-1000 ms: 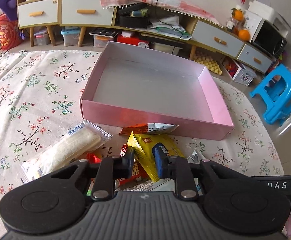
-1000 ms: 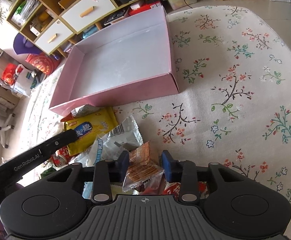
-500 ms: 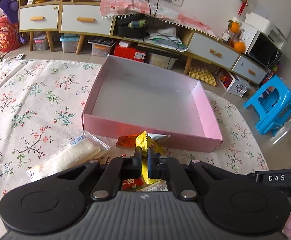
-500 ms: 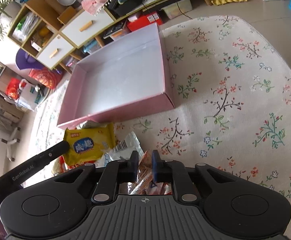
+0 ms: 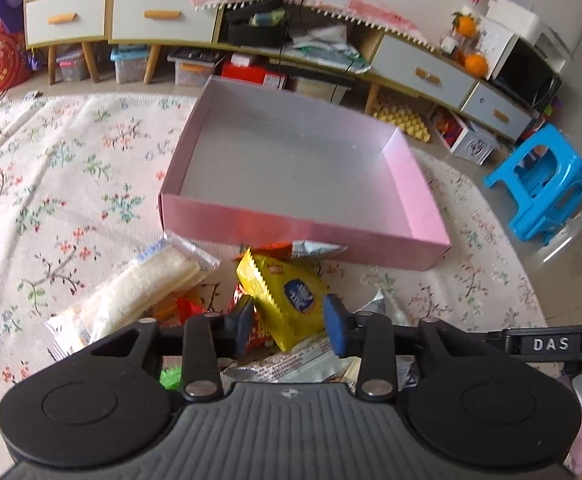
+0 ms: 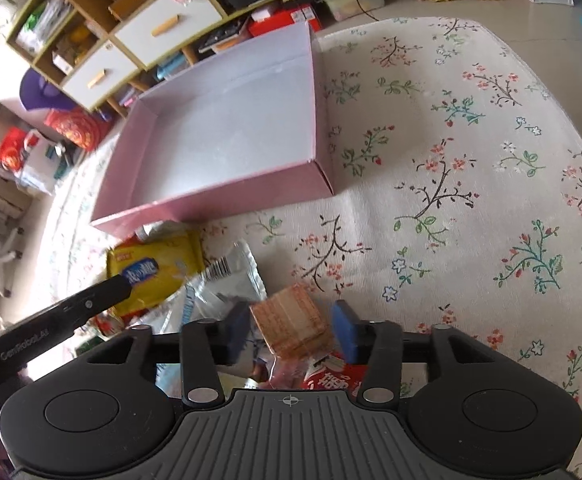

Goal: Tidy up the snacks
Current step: 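Carry both snacks into the pink box and open both tools to release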

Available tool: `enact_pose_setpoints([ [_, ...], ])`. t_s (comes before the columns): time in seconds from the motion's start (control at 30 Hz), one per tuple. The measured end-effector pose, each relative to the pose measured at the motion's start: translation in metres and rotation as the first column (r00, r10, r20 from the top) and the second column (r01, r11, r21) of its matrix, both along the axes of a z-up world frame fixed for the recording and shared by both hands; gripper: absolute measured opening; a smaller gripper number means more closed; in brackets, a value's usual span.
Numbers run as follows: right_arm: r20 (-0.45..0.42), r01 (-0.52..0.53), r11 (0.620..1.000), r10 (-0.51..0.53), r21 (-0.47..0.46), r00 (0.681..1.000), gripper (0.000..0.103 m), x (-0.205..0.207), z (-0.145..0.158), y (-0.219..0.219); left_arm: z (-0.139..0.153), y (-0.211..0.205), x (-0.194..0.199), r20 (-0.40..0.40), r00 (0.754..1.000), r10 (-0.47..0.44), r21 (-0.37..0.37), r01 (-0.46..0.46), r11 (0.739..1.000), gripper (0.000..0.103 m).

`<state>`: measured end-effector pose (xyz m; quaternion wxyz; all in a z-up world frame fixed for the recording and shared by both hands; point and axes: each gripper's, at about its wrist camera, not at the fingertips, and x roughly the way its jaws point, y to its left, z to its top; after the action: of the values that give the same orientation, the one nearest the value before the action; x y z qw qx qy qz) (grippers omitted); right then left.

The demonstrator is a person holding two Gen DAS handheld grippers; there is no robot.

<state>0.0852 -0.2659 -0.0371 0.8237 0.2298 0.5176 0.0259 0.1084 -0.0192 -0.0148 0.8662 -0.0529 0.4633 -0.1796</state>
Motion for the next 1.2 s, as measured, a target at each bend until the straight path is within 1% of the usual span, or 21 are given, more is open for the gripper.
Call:
enact_pose_setpoints([
  [0.07,-0.007,-0.016,1.000,0.016,-0.019,1.000,0.050,0.000,-0.003,0.004,-0.004,-0.002,0.000,-0.011,1.000,0.007,-0.003,-0.007,1.000,0.038],
  [0.23,-0.028,-0.046,0.997,0.044,-0.062,0.999,0.051,0.001,-0.012,0.012,-0.007,-0.003,0.000,-0.003,1.000,0.021,-0.017,-0.021,1.000,0.038],
  [0.3,-0.017,-0.056,0.995,0.055,-0.085,0.998,0.051,0.001,-0.012,0.016,-0.009,-0.002,0.000,0.000,1.000,0.028,-0.029,-0.028,0.999,0.037],
  [0.33,-0.016,-0.061,0.994,0.060,-0.095,0.998,0.051,0.001,-0.012,0.018,-0.010,-0.001,0.000,0.004,0.999,0.033,-0.032,-0.033,0.999,0.033],
  [0.37,-0.011,-0.063,0.993,0.062,-0.102,0.998,0.050,0.000,-0.011,0.019,-0.011,-0.001,-0.001,0.008,0.999,0.043,-0.024,-0.043,0.999,0.026],
  [0.4,-0.008,-0.069,0.992,0.068,-0.110,0.998,0.049,-0.001,-0.011,0.021,-0.011,0.000,-0.001,0.010,0.999,0.048,-0.017,-0.048,0.999,0.024],
  [0.43,-0.004,-0.072,0.990,0.072,-0.120,0.997,0.042,-0.001,-0.010,0.022,-0.011,0.001,-0.001,0.009,0.999,0.052,-0.027,-0.052,0.998,0.021],
  [0.5,0.005,-0.076,0.989,0.078,-0.129,0.997,0.039,-0.002,-0.008,0.024,-0.008,0.003,-0.001,0.002,0.998,0.066,-0.042,-0.065,0.997,0.019],
  [0.53,0.008,-0.075,0.989,0.076,-0.125,0.997,0.038,-0.003,-0.006,0.023,-0.006,0.005,-0.002,0.005,0.998,0.070,-0.049,-0.069,0.996,0.016],
  [0.63,0.025,-0.069,0.991,0.072,-0.117,0.997,0.038,-0.003,0.000,0.020,0.001,0.008,-0.004,0.020,0.996,0.081,-0.073,-0.080,0.994,0.013],
  [0.87,0.065,-0.014,0.997,0.020,-0.081,0.998,0.038,0.001,0.014,0.006,0.018,0.009,-0.011,0.048,0.996,0.073,-0.087,-0.069,0.994,0.011],
  [1.03,0.101,0.047,0.999,-0.045,-0.010,0.994,0.038,0.011,0.023,-0.009,0.031,0.017,-0.012,0.069,0.992,0.102,-0.120,-0.093,0.988,0.010],
  [1.2,0.149,0.095,0.991,-0.107,0.091,0.983,0.038,0.026,0.034,-0.020,0.041,0.023,-0.005,0.081,0.987,0.136,-0.163,-0.121,0.979,0.009],
])
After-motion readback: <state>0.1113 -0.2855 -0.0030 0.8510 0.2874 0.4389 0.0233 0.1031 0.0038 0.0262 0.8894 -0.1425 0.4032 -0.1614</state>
